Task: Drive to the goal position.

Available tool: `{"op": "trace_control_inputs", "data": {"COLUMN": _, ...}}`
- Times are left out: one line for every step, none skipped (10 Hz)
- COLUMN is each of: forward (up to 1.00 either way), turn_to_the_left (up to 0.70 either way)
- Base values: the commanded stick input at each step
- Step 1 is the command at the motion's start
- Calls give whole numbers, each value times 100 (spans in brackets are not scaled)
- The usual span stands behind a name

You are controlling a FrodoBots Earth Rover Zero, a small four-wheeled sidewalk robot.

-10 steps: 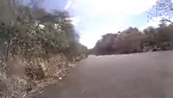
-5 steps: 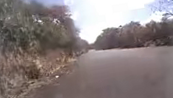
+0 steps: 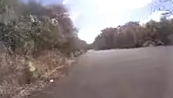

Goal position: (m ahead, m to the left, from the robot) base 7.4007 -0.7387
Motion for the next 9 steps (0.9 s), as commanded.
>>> {"op": "trace_control_inputs", "data": {"forward": 50, "turn_to_the_left": 0}}
{"op": "trace_control_inputs", "data": {"forward": 50, "turn_to_the_left": 0}}
{"op": "trace_control_inputs", "data": {"forward": 50, "turn_to_the_left": 0}}
{"op": "trace_control_inputs", "data": {"forward": 50, "turn_to_the_left": 0}}
{"op": "trace_control_inputs", "data": {"forward": 50, "turn_to_the_left": 0}}
{"op": "trace_control_inputs", "data": {"forward": 50, "turn_to_the_left": 0}}
{"op": "trace_control_inputs", "data": {"forward": 50, "turn_to_the_left": 0}}
{"op": "trace_control_inputs", "data": {"forward": 50, "turn_to_the_left": 0}}
{"op": "trace_control_inputs", "data": {"forward": 50, "turn_to_the_left": 0}}
